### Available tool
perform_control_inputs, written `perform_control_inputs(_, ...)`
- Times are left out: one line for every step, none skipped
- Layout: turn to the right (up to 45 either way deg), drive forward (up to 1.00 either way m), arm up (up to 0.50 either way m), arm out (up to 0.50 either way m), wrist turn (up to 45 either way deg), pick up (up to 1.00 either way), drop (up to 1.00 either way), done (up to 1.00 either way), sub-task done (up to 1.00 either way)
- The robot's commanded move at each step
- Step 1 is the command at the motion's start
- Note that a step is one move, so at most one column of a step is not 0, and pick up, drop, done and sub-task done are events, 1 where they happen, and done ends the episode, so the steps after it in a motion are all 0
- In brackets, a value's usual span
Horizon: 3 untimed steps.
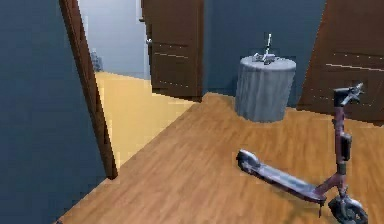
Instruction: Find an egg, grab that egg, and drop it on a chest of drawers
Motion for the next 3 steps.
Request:
perform_control_inputs(0.0, 0.3, 0.0, 0.0, 0.0, 0.0, 0.0, 0.0, 0.0)
perform_control_inputs(-12.0, 0.0, 0.0, 0.0, 0.0, 0.0, 0.0, 0.0, 0.0)
perform_control_inputs(-3.0, 0.0, 0.0, 0.0, 0.0, 0.0, 0.0, 0.0, 0.0)
